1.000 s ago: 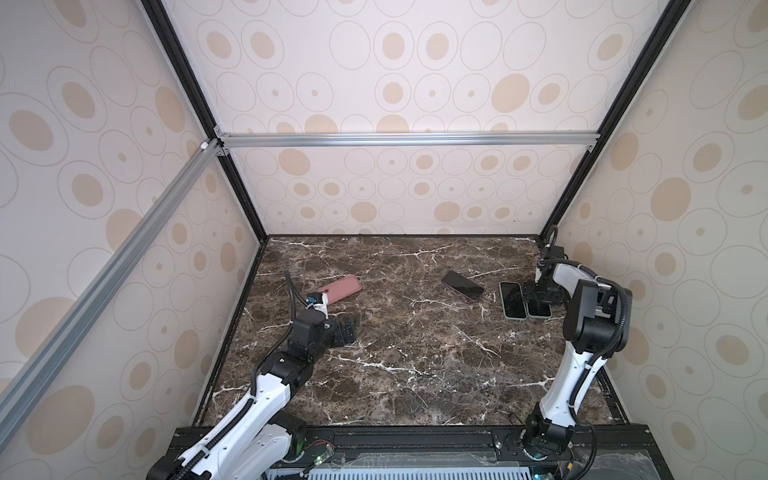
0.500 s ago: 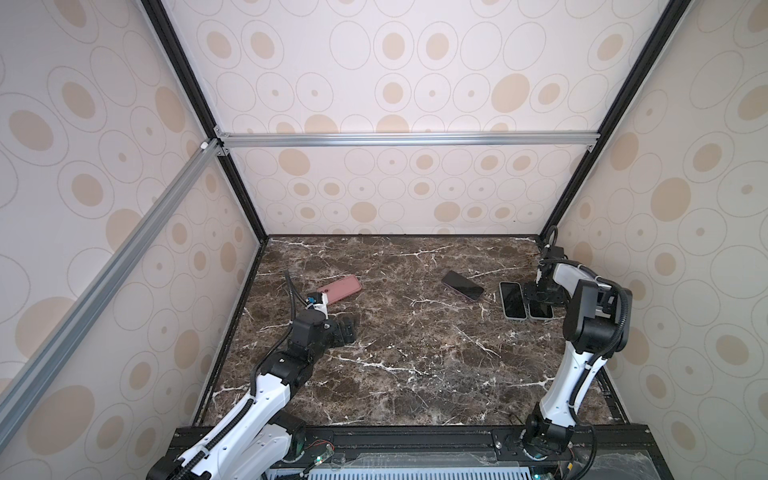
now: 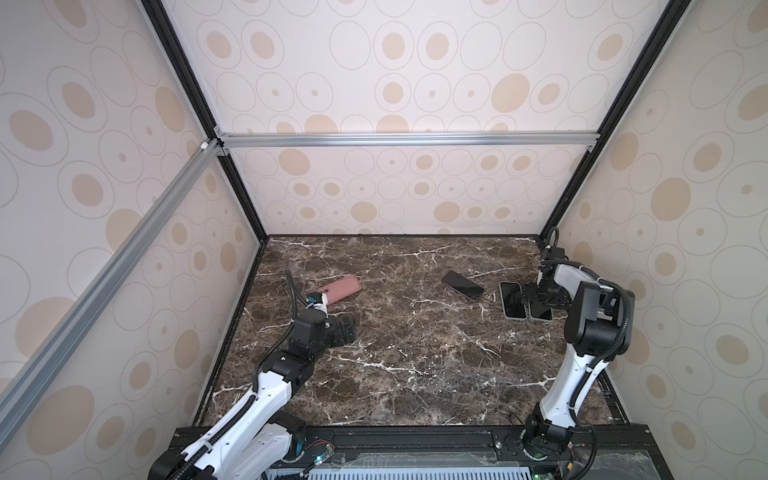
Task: Put the phone into the phone case
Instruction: 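Open the right gripper and lift it off the placed phone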
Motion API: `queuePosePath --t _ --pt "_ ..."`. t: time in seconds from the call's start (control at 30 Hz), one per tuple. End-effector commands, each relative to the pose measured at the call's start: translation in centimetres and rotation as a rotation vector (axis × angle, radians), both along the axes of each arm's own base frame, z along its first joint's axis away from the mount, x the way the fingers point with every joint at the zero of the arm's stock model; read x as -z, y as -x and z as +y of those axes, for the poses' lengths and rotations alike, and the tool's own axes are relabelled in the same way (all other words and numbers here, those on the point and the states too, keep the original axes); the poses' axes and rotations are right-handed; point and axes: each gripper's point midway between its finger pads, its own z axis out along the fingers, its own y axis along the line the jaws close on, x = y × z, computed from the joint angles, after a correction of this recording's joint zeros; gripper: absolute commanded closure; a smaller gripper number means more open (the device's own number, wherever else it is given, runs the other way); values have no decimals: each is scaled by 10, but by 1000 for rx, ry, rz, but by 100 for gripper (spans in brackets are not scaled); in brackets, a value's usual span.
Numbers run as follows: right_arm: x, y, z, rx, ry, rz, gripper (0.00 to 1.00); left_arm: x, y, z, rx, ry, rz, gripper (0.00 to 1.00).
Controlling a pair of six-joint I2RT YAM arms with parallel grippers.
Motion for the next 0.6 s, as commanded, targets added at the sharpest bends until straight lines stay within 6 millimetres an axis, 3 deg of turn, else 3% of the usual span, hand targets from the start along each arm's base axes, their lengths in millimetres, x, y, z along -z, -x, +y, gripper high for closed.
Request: queuePosePath --t 0.0,0.13,0.27,0.37,0.57 --pt "-43 3 10 -2 67 -78 11 -13 -17 7 -61 -5 -13 0" --pt "-72 3 44 -72 91 -148 11 -8 -32 12 -102 -19 18 1" --pt "-93 2 96 -176 -15 -240 14 -3 -49 20 -138 -57 57 2" --pt "-104 0 141 -275 -137 -320 15 3 -60 28 -162 -105 100 4" --pt "-117 9 195 -384 -246 -362 15 10 -80 46 -208 -168 130 6"
